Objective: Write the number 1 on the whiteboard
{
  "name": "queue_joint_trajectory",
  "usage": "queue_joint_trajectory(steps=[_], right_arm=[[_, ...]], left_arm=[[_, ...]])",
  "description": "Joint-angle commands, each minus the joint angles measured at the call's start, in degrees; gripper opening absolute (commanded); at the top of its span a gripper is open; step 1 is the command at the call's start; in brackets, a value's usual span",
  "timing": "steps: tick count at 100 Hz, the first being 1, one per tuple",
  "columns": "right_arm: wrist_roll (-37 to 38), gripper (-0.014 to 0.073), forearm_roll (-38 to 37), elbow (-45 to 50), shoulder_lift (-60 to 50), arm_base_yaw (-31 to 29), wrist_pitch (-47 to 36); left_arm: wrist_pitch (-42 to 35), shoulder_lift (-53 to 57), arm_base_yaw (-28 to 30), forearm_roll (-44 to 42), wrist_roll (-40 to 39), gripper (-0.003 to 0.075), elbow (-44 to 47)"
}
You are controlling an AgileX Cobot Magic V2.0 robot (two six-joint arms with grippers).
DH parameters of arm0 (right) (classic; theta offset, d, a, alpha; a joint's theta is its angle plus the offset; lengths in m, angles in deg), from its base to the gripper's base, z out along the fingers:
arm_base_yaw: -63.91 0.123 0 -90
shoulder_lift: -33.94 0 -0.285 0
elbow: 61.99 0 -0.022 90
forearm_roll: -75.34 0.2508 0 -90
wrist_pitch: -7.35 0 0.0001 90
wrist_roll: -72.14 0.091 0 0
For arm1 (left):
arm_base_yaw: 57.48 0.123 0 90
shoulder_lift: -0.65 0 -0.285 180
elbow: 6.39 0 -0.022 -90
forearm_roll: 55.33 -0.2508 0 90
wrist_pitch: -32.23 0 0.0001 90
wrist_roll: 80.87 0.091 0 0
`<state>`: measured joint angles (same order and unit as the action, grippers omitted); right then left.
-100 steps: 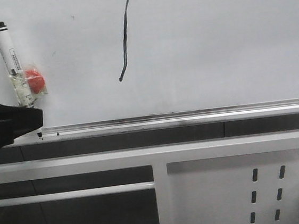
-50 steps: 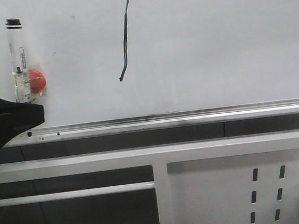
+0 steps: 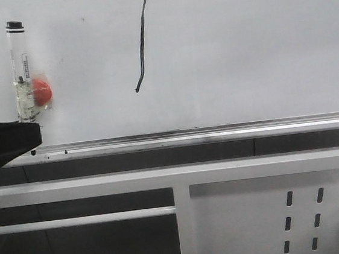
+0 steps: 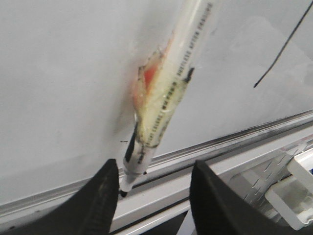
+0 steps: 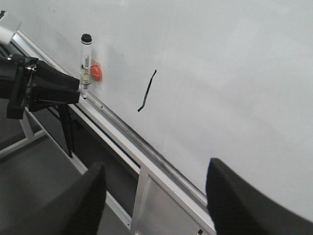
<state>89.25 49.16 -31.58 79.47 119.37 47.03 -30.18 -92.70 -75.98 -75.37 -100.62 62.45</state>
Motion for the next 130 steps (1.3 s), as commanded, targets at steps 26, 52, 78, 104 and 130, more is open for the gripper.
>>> queue_joint_trajectory(steps=[26, 52, 78, 104, 130], right_arm=[[-0.25, 0.0373, -1.27, -1.82, -0.25, -0.43, -0.9], [-0.36, -0.0069, -0.98, -1.82, -0.52, -0.43, 1.36], [-0.59, -0.007, -0.98, -1.21, -8.31, -0.09, 1.51], [-0.59, -0.007, -0.98, -1.21, -19.93, -0.09, 9.3], [-0.59, -0.0071, 0.24, -1.09, -23.64, -0.09, 15.25]], left_arm=[[-15.23, 1.13, 0.15, 1.17, -0.09, 0.0314, 5.71], [-15.37, 1.13, 0.15, -0.5, -0.04, 0.0002, 7.06], [-15.17, 1.13, 0.15, -3.39, 1.83, -0.002, 7.06], [-14.82, 1.27, 0.15, -9.08, -3.6, -0.002, 4.6], [-5.45, 5.48, 0.15, -11.68, -9.83, -0.002, -4.46]])
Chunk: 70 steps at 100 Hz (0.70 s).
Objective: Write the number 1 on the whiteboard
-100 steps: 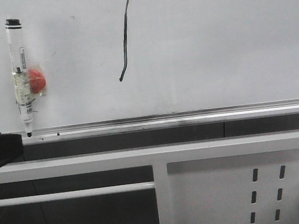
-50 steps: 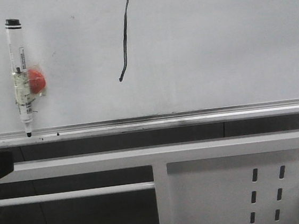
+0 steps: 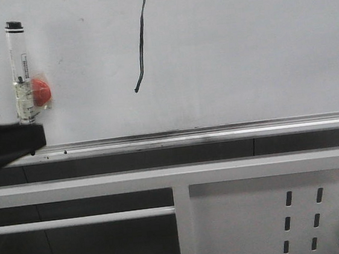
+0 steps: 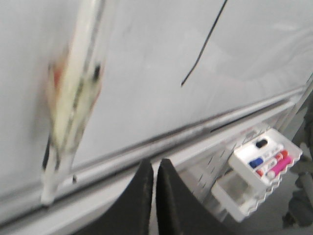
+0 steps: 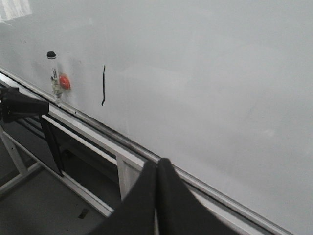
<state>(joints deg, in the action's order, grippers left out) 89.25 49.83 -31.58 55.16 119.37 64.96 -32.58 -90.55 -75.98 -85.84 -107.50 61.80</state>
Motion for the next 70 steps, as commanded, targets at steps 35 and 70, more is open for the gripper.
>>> queue_joint_trajectory(steps=[35, 70], right_arm=[[-0.59, -0.0071, 0.16, 3.99, 0.67, -0.09, -2.39], [-0.59, -0.0071, -5.07, 13.6, 0.65, -0.09, -12.72]], left_arm=[[27.09, 29.78, 0.15, -19.64, -21.51, -0.002, -14.39], [53.06, 62.73, 0.15, -43.65, -45.86, -0.002, -13.28]])
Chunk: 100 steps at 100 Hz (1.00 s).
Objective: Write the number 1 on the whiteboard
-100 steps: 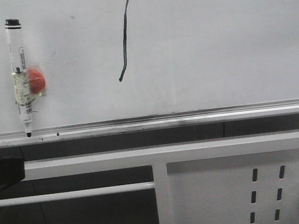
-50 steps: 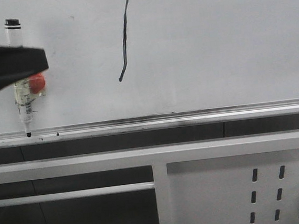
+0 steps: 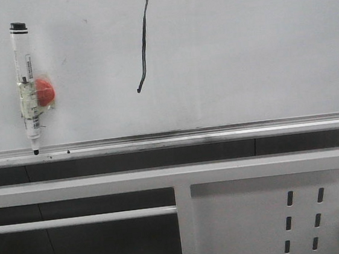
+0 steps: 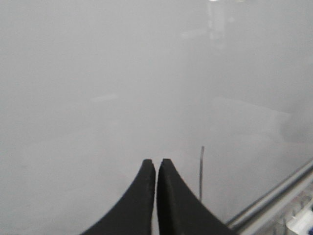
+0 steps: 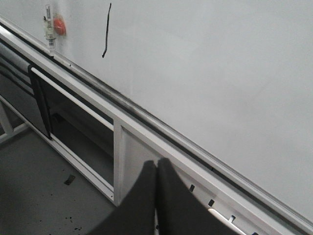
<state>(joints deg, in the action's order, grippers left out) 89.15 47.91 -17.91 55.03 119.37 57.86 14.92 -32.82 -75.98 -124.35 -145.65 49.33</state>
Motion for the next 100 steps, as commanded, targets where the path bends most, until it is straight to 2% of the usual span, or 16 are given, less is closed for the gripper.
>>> queue_joint_trajectory(steps=[1, 12, 34, 63, 100], right_arm=[[-0.49, -0.0071, -3.16, 0.07, 0.79, -0.09, -5.63], [-0.49, -0.0071, -2.77, 0.34, 0.79, -0.09, -5.4], [-0.49, -0.0071, 1.27, 0.34, 0.79, -0.09, -5.59], [-0.49, -0.0071, 2.4, 2.3, 0.79, -0.09, -5.24], [-0.49, -0.0071, 2.61, 2.41, 0.79, -0.09, -4.36]], left_arm=[[5.87, 5.46, 0.15, -5.44, -8.27, -0.002, -0.7], [9.03, 11.05, 0.15, -6.58, -9.14, -0.002, 1.6], [9.19, 15.66, 0.15, -6.58, -9.14, -0.002, 7.64], [8.95, 15.95, 0.15, -7.83, -9.14, -0.002, 13.3], [8.83, 15.95, 0.15, -7.83, -9.14, -0.002, 13.42]])
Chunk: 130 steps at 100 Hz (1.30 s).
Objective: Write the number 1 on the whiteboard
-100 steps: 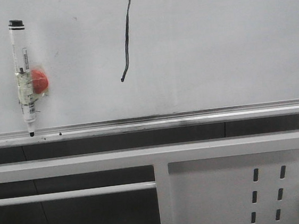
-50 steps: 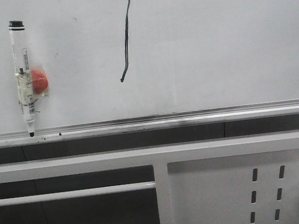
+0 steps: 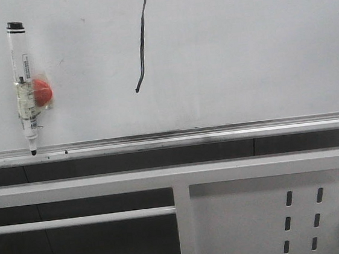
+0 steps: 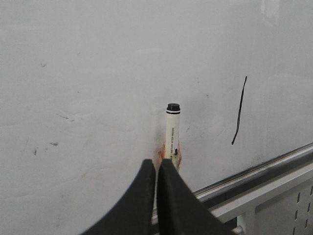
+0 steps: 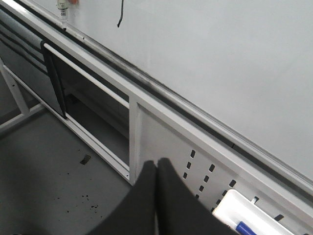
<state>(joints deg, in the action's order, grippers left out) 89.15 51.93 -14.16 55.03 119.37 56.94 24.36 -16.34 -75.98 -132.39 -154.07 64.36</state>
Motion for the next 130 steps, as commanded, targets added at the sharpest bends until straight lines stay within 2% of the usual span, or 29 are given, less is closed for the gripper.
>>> queue_joint_trajectory(steps=[1, 70, 80, 85, 92, 104, 111, 117, 130], right_arm=[[-0.49, -0.0071, -1.41, -1.34, 0.79, -0.09, -3.43], [-0.49, -0.0071, -1.41, -1.34, 0.79, -0.09, -3.43], [-0.49, -0.0071, -1.41, -1.34, 0.79, -0.09, -3.43], [-0.49, -0.0071, -1.41, -1.34, 0.79, -0.09, -3.43], [-0.49, -0.0071, -1.41, -1.34, 0.79, -0.09, -3.43], [-0.49, -0.0071, -1.41, -1.34, 0.79, -0.09, -3.43], [-0.49, -0.0071, -1.41, -1.34, 0.79, -0.09, -3.43], [-0.49, -0.0071, -1.41, -1.34, 0.79, -0.09, -3.43], [-0.49, -0.0071, -1.41, -1.34, 0.79, -0.09, -3.43]], left_arm=[[-0.61, -0.53, 0.15, 0.21, -0.73, -0.002, -1.61], [-0.61, -0.53, 0.15, 0.21, -0.73, -0.002, -0.59], [0.79, -0.53, 0.15, -1.89, -0.73, -0.002, -0.36], [1.76, -0.53, 0.15, 3.56, -0.73, -0.002, -0.36], [6.29, -0.53, 0.15, 18.6, 7.35, -0.002, -0.92], [9.47, 1.14, 1.06, 45.83, 38.84, -0.002, -2.24], [9.47, 2.82, 3.01, 58.17, 52.95, -0.002, -2.79], [9.47, 4.88, 6.21, 63.46, 57.99, -0.002, -2.79], [9.35, 8.09, 13.83, 64.05, 58.2, -0.002, -2.25]])
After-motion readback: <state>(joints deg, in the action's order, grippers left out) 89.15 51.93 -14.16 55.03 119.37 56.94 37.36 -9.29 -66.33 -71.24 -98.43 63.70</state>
